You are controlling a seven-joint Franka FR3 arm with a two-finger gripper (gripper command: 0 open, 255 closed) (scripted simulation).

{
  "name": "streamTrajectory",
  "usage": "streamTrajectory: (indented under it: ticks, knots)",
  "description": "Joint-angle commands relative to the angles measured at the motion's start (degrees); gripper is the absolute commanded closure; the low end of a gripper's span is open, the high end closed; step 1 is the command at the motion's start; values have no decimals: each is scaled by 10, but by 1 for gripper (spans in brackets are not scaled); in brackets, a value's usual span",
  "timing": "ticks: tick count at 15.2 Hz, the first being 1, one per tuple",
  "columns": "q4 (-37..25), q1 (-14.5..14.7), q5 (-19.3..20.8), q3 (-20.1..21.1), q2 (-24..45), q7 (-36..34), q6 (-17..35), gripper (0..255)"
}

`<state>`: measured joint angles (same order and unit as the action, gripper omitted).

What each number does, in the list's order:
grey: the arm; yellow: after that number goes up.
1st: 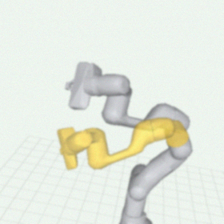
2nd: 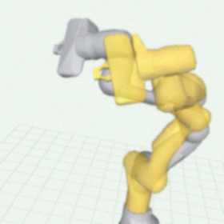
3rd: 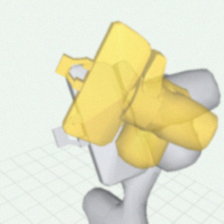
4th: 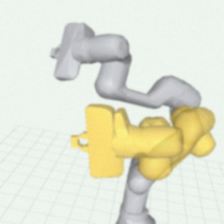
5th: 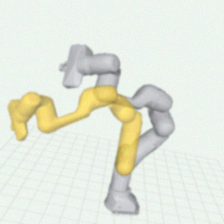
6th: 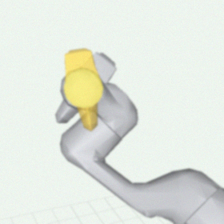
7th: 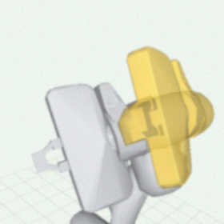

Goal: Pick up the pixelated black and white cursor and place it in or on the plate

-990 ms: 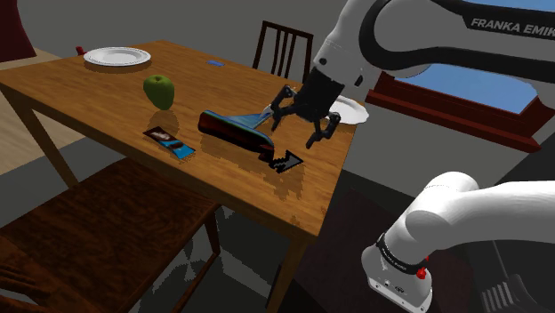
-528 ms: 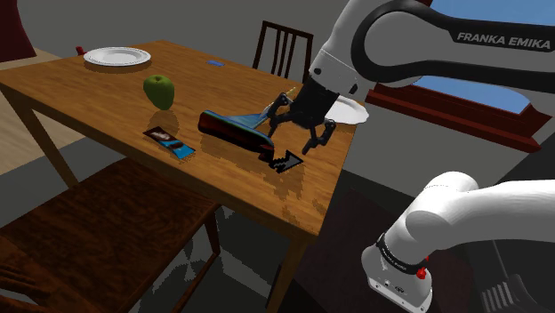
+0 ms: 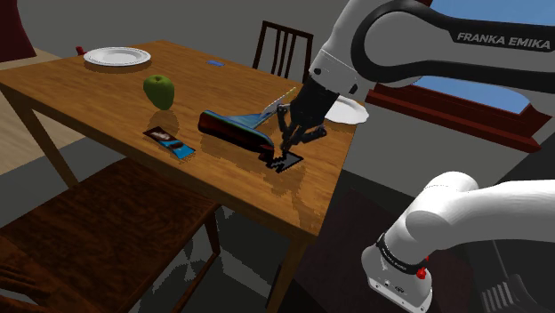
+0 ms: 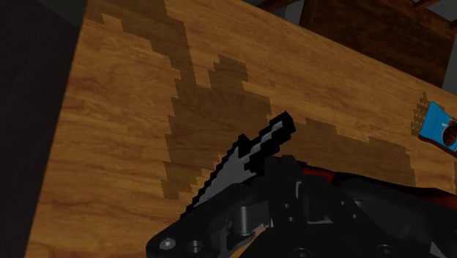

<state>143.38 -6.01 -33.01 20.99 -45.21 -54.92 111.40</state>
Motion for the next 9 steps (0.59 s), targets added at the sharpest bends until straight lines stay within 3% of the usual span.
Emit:
streamTrajectory:
  ticks: [1,5,6,7,8,9]
  knots:
    - [0,0,0,0,0,0,0,255]
    - [0,0,0,0,0,0,0,255]
    - [0,0,0,0,0,0,0,0]
    - [-48,-57,18,34,47,-159,-60,0]
    - [-22,-25,7,17,21,-30,-21,0]
    - [-22,-21,10,14,22,-32,-20,0]
